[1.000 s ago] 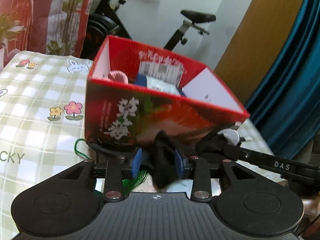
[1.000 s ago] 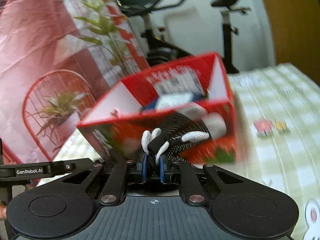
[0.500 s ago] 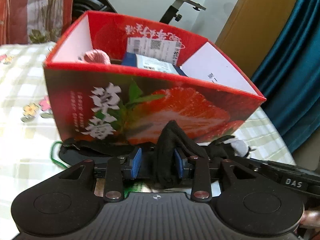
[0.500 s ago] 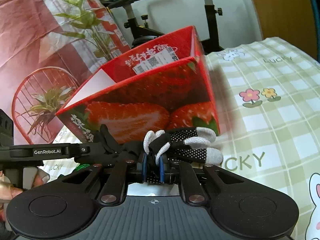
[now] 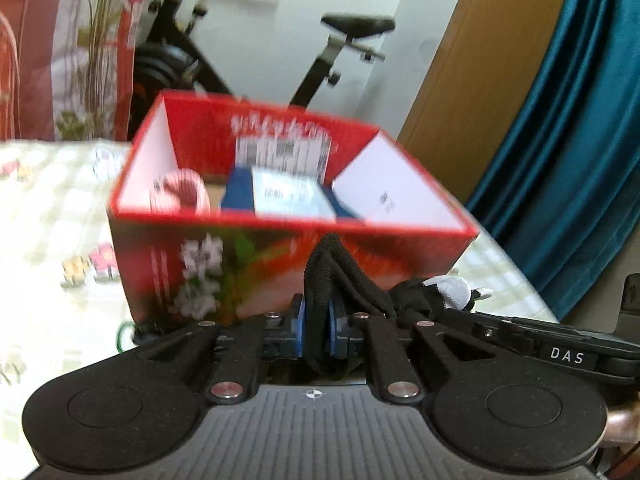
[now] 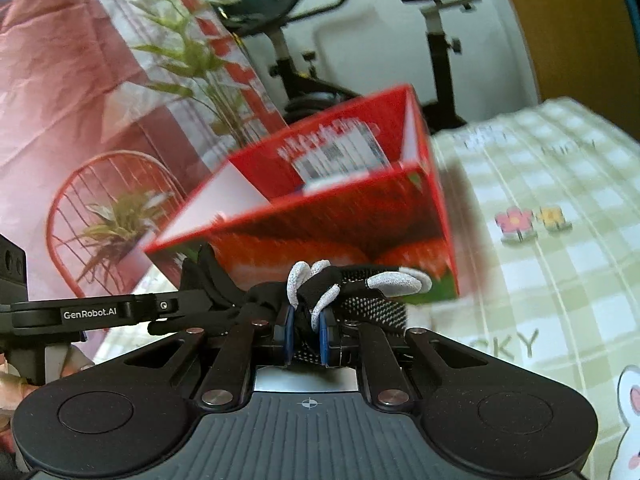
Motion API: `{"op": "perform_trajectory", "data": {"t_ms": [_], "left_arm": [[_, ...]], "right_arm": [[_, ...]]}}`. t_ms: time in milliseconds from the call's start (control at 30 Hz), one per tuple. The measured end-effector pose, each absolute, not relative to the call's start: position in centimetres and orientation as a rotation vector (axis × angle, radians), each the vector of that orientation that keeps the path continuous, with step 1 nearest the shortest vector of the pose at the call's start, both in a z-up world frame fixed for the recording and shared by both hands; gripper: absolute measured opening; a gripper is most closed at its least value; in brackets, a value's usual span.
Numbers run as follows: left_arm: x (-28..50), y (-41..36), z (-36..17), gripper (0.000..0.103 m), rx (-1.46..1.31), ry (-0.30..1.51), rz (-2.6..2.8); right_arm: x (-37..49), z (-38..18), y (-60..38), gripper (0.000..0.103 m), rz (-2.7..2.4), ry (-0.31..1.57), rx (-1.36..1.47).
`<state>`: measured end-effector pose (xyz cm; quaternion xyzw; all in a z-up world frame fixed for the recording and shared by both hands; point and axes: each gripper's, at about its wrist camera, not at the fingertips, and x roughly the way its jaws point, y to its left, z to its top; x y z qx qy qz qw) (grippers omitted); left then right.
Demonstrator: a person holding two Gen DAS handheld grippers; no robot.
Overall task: Organize soft objects
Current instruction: 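Lift the black gloves with both grippers and carry them over the red box, then lower the gloves into the box and open both grippers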
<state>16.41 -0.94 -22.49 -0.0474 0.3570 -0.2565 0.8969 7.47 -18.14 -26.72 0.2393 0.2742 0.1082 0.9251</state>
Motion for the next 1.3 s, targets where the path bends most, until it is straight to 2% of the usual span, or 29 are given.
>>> {"op": "perform_trajectory", "data": {"t_ms": [267, 533, 767, 1033, 1100, 1167, 1200, 1267, 1300], "left_arm": [[15.7, -0.3, -16.6, 0.012, -0.086, 0.560, -0.516], [20.9, -0.8, -14.5, 0.012, -0.093, 0.520, -0.445], [25.7, -1.7, -15.9, 0.012, -0.078, 0.586, -0.407], [28.9, -1.7, -19.3, 0.013, -0.069, 0.685, -0.377], [29.5, -1.6, -19.7, 0.013, -0.058, 0.694, -0.369], [29.9, -1.6, -19.9, 0.014, -0.042, 0.699, -0.355], [30.0, -1.6, -19.9, 0.015, -0.034, 0.699, -0.343], [30.2, -1.5, -19.9, 0.023, -0.017, 0.703, -0.317], [30.3, -1.3, -19.9, 0.034, -0.013, 0.701, -0.309]], "right_arm": [[8.1, -20.1, -17.7, 0.012, 0.278, 0.441, 0.417], [15.2, -16.2, -17.7, 0.011, 0.292, 0.432, 0.331], [21.8, -17.4, -17.9, 0.012, 0.248, 0.499, 0.284], [25.3, -21.2, -17.6, 0.012, 0.230, 0.611, 0.276], [25.7, -21.7, -17.5, 0.014, 0.229, 0.628, 0.281], [26.2, -22.0, -17.4, 0.020, 0.222, 0.640, 0.276], [26.1, -22.1, -17.5, 0.023, 0.219, 0.642, 0.271], [26.2, -22.2, -17.5, 0.027, 0.212, 0.641, 0.267], [26.1, -22.2, -17.5, 0.028, 0.210, 0.642, 0.268]]}}
